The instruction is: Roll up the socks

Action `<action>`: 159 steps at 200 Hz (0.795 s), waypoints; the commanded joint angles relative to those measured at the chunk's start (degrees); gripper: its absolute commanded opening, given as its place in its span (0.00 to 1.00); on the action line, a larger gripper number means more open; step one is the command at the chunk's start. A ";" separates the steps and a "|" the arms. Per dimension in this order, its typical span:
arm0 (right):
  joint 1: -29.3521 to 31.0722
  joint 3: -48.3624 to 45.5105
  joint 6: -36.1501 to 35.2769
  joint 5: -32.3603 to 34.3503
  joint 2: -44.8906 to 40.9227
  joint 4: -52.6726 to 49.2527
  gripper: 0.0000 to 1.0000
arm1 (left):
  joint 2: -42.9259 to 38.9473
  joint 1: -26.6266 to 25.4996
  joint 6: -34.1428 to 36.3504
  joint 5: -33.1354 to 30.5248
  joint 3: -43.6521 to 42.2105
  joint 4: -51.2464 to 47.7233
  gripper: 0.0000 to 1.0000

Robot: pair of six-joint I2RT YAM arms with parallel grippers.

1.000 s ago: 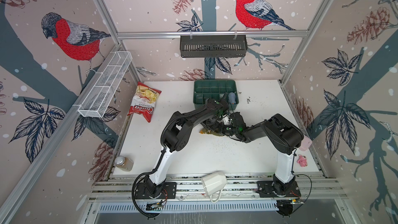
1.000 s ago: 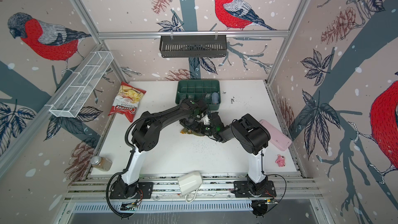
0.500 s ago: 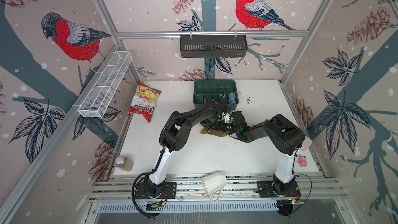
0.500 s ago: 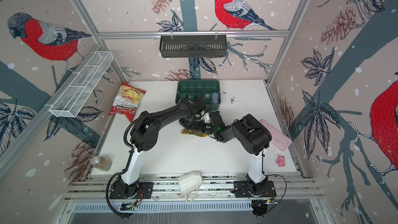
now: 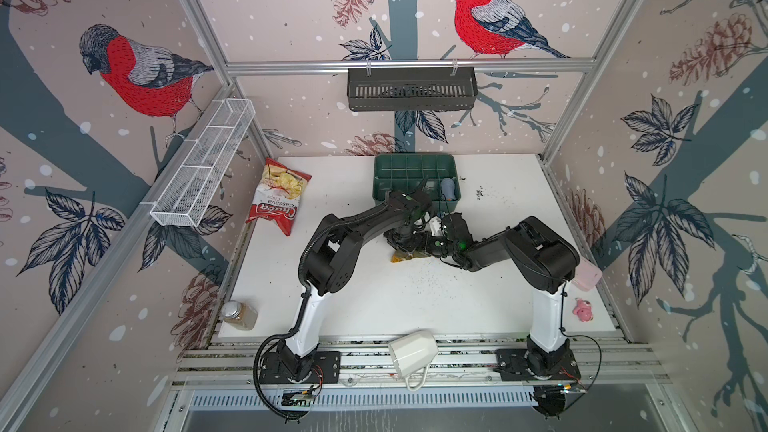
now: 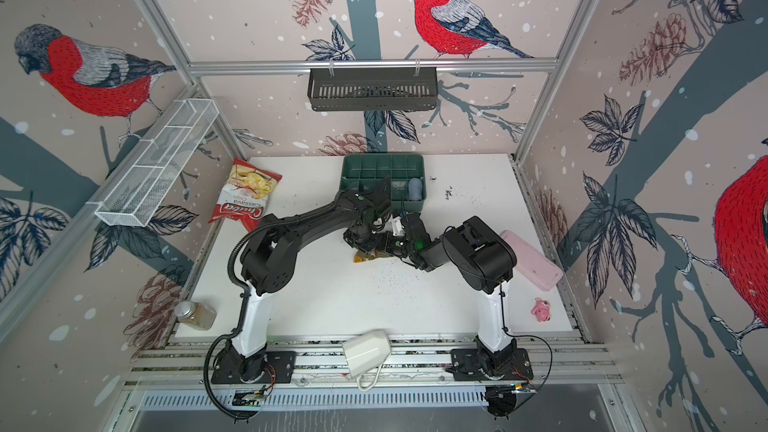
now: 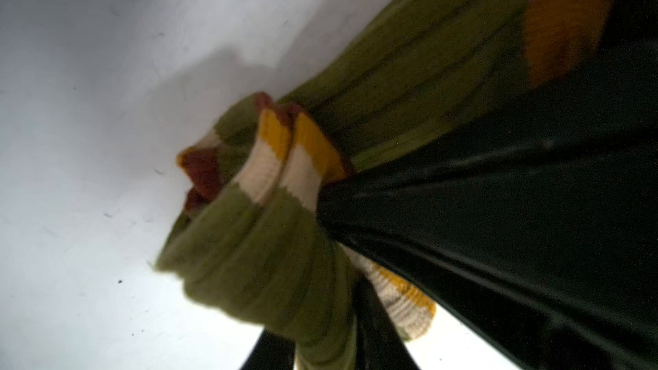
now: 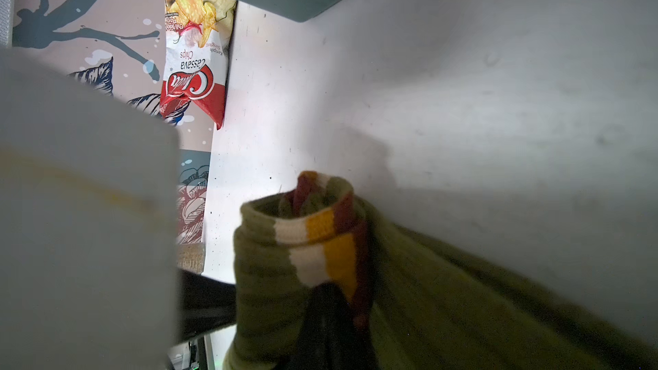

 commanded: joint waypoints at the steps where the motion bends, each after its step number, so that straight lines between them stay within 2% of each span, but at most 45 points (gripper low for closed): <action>1: -0.23 -0.28 -1.47 3.41 0.68 -6.06 0.06 | -2.84 1.45 2.52 11.58 -2.44 3.95 0.32; 51: -0.49 -0.19 -1.96 3.59 1.04 -7.07 0.06 | -11.42 6.88 4.06 23.60 -9.17 11.68 0.35; 92: -0.49 -0.11 -2.23 3.72 1.04 -7.43 0.06 | -16.07 13.29 1.87 30.60 -18.34 20.12 0.40; 109: -0.49 -0.07 -2.31 3.56 1.15 -7.43 0.06 | -16.98 15.69 0.31 34.43 -22.87 25.26 0.46; 125: -0.49 -0.02 -2.31 3.49 1.13 -7.43 0.06 | -16.99 16.57 -0.61 38.09 -25.80 29.34 0.47; 159: -0.49 -0.08 -2.31 3.38 0.95 -7.52 0.06 | -14.40 16.82 -1.76 39.88 -27.33 32.96 0.49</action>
